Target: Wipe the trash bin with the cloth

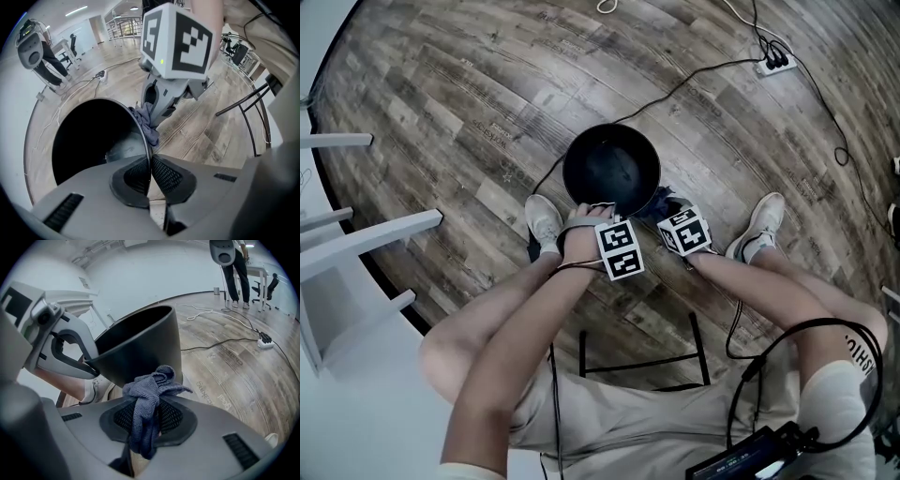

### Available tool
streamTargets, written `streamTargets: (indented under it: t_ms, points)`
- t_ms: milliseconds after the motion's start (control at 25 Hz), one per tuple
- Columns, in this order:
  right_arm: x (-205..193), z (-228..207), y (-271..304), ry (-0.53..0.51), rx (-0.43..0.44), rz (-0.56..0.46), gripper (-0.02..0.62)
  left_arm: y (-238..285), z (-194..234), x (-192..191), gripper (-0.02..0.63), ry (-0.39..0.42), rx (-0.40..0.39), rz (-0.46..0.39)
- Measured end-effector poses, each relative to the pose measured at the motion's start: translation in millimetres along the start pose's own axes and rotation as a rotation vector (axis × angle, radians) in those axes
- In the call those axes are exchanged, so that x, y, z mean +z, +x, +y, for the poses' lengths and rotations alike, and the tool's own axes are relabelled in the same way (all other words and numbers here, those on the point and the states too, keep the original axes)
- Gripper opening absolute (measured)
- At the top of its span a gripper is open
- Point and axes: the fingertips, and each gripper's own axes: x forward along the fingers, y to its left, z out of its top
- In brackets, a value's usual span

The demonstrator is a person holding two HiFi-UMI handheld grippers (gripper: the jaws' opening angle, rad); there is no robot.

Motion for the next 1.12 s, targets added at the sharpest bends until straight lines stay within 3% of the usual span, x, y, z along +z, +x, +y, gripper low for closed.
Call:
streamTargets:
  t_ms: [800, 1120]
  points:
    - [-48.7, -45.7, 89.2, -0.029, -0.093, 0.115, 0.077, 2.0, 1.6, 0.5, 0.021, 0.063, 0.011, -0.022]
    - [-63.1, -56.7, 112.4, -0.104, -0.102, 0.164, 0.077, 2.5, 1.7, 1.0, 0.021, 0.071, 0.015, -0.027]
